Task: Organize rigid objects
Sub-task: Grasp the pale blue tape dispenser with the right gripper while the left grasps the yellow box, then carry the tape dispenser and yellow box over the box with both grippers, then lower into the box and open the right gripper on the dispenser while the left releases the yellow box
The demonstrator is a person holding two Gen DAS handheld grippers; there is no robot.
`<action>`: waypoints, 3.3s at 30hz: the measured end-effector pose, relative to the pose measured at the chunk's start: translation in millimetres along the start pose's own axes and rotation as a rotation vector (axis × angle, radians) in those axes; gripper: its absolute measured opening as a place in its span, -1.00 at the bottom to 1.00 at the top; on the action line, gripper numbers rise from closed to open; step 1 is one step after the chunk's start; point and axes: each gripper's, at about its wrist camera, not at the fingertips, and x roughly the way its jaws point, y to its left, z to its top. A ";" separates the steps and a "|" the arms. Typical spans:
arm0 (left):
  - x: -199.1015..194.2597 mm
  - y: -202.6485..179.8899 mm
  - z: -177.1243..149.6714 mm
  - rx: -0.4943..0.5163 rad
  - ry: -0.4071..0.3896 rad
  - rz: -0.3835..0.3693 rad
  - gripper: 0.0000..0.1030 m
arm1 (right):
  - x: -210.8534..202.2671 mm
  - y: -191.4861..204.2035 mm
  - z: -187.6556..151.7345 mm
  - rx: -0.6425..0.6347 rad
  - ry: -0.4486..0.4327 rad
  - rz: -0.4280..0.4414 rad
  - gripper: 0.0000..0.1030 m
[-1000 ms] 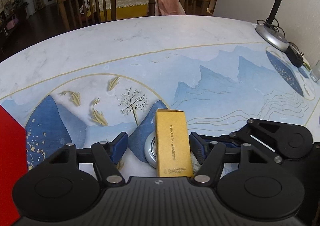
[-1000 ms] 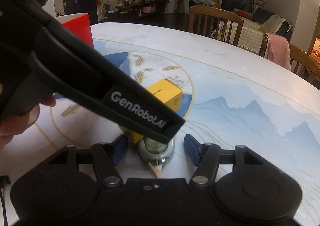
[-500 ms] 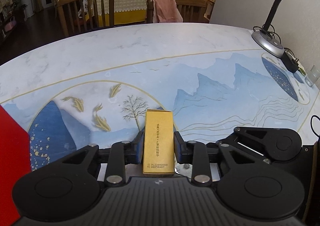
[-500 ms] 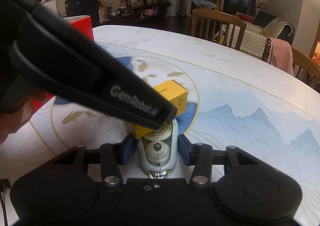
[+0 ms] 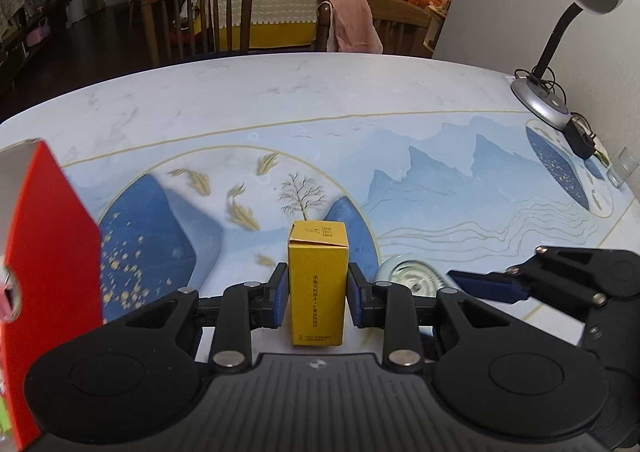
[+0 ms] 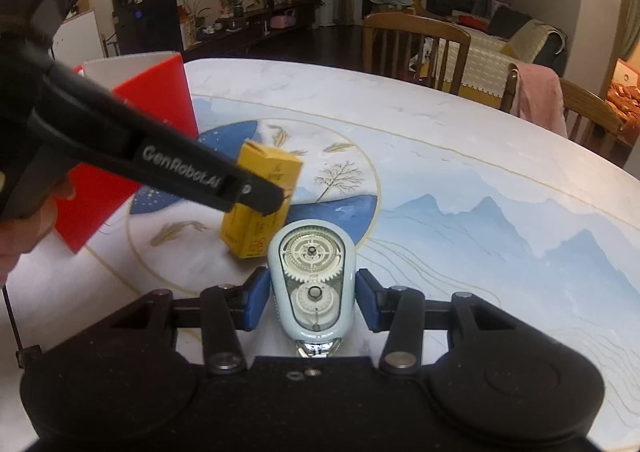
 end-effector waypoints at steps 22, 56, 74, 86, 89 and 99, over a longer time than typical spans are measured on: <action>-110.8 50.6 -21.3 -0.054 -0.058 -0.018 -0.44 | -77.5 54.0 48.3 0.016 -0.053 0.012 -0.11; -182.8 286.1 -23.7 -0.036 -0.059 0.139 -0.44 | 6.0 224.5 139.4 -0.061 -0.062 -0.011 -0.11; -111.8 316.1 -27.8 0.066 0.094 0.199 -0.44 | 95.7 255.3 144.8 -0.112 0.070 -0.076 -0.11; -83.3 315.5 -12.8 0.058 0.114 0.225 -0.44 | 102.5 259.7 139.7 -0.101 0.093 -0.075 -0.09; -76.4 315.2 -11.0 0.063 0.129 0.236 -0.44 | 102.0 258.5 140.2 -0.091 0.094 -0.074 -0.08; -81.1 313.5 -17.5 0.045 0.134 0.224 -0.43 | 84.0 252.0 143.2 -0.043 0.048 -0.062 0.03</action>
